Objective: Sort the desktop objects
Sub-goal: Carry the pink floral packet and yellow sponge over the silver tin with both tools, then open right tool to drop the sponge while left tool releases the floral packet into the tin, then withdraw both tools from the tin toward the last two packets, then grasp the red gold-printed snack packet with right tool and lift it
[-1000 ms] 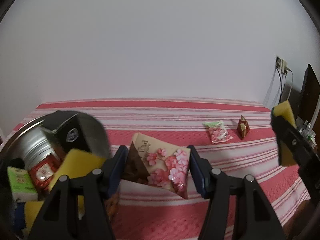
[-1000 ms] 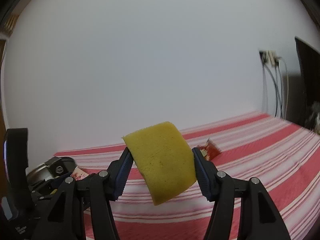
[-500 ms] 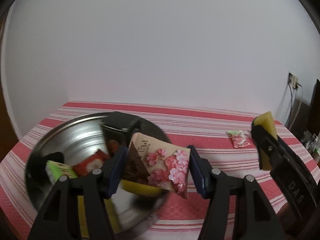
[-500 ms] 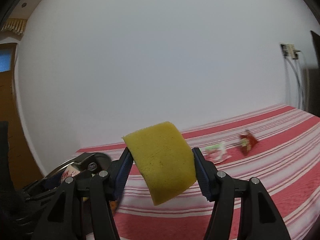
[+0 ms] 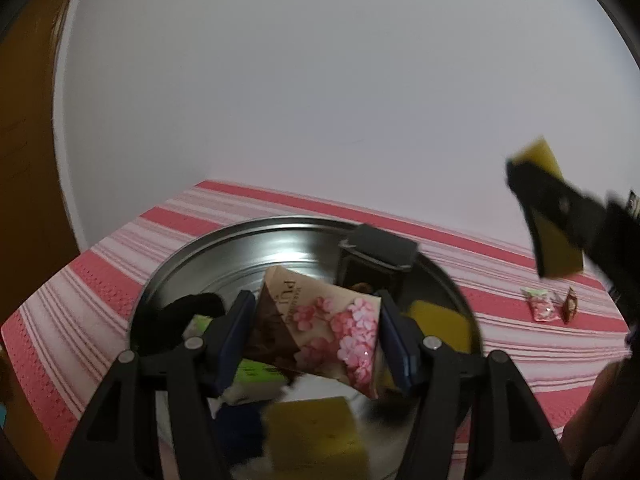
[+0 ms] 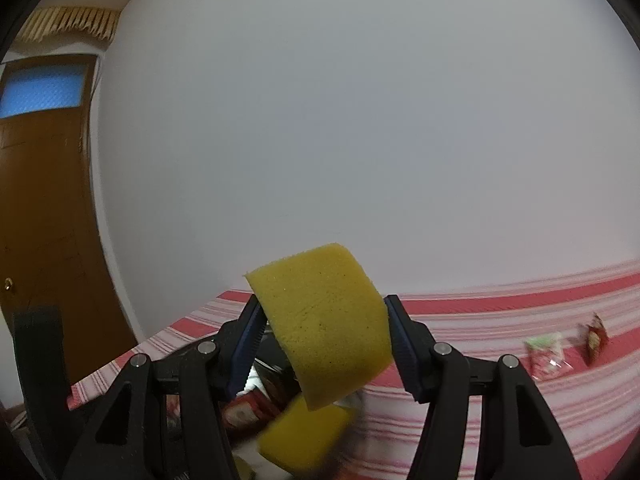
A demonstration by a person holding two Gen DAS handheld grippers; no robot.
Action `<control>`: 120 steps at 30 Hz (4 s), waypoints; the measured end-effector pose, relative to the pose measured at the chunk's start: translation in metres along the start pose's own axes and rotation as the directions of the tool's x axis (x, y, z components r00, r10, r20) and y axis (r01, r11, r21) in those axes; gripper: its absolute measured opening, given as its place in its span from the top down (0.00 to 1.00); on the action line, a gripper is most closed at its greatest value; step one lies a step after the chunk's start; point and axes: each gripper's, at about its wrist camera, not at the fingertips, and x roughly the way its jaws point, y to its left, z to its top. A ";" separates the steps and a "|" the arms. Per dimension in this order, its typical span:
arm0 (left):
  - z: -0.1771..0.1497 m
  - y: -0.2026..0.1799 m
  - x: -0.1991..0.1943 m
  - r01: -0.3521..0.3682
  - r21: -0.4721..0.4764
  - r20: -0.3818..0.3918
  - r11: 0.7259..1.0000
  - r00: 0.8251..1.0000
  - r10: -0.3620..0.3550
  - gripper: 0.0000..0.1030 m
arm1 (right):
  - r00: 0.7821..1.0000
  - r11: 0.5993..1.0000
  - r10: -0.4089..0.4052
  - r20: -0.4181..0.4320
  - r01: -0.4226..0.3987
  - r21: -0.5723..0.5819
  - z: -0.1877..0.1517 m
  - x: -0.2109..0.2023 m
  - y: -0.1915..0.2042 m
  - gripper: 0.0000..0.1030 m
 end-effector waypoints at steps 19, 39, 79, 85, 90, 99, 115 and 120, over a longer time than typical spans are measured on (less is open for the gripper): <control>0.000 0.018 0.014 -0.059 -0.036 -0.041 0.998 0.998 0.057 0.42 | 0.945 0.990 0.119 -0.304 -0.138 -0.043 0.013 0.106 0.040 0.40; 0.004 0.015 0.023 -0.110 -0.032 -0.131 0.993 0.986 0.105 0.00 | 0.987 0.997 0.070 -0.148 -0.067 0.022 0.008 0.045 0.028 0.20; -0.020 -0.052 -0.007 -0.185 0.105 0.099 0.977 0.980 0.175 0.00 | 0.960 0.963 -0.268 0.076 0.266 0.032 -0.043 -0.043 -0.061 0.12; -0.023 -0.066 -0.010 -0.150 0.128 0.102 0.980 0.985 0.137 0.00 | 0.949 0.952 -0.305 0.077 0.303 0.046 -0.043 -0.050 -0.076 0.12; -0.026 -0.084 -0.010 -0.113 0.166 0.099 0.980 0.990 0.097 0.01 | 0.933 0.936 -0.352 0.081 0.351 0.023 -0.043 -0.055 -0.091 0.12; -0.032 -0.129 -0.005 -0.014 0.254 0.067 0.967 0.998 -0.003 0.01 | 0.891 0.895 -0.446 0.087 0.444 0.033 -0.039 -0.065 -0.136 0.12; -0.044 -0.212 0.022 0.128 0.390 -0.067 0.912 0.992 -0.110 0.01 | 0.801 0.798 -0.597 -0.047 0.599 0.064 -0.022 -0.102 -0.242 0.12; -0.042 -0.237 0.042 0.164 0.405 -0.136 0.899 0.984 -0.118 0.01 | 0.832 0.831 -0.539 -0.133 0.551 0.074 -0.022 -0.090 -0.268 0.12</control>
